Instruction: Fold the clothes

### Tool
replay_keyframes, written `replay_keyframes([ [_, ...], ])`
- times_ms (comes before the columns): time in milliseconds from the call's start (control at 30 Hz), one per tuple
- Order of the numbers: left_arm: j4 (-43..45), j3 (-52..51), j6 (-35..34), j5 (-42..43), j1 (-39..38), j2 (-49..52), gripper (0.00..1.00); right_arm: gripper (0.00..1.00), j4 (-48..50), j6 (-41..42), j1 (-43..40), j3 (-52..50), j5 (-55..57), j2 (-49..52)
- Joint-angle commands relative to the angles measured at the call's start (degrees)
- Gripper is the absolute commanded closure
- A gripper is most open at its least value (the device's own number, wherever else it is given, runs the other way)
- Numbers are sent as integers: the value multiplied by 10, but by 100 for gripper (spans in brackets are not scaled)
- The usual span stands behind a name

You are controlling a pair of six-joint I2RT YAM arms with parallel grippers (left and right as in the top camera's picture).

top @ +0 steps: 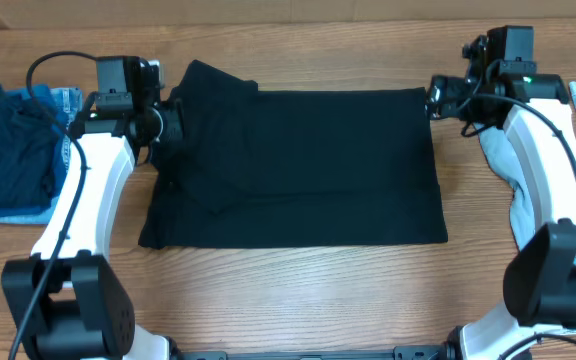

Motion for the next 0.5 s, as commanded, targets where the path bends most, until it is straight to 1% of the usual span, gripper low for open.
replay_keyframes([
  [0,40,28,26,98,23,58,30,6,54,-47,-4,2,-21,51],
  [33,37,52,26,120,33,79,27,5,74,-58,-4,3,-30,67],
  [100,15,121,25,155,52,128,27,1,110,-76,-4,3,-39,98],
  [133,-5,172,26,176,61,160,26,0,127,-76,-4,5,-40,116],
  [233,-52,285,26,211,72,233,24,0,151,-76,-4,30,-40,158],
  [267,-71,338,26,225,74,270,22,0,161,-78,-4,47,-47,181],
  [367,-94,409,26,247,75,327,21,0,180,-91,-4,86,-70,225],
  [467,-89,426,26,263,74,362,21,0,215,-88,-4,100,-70,252],
])
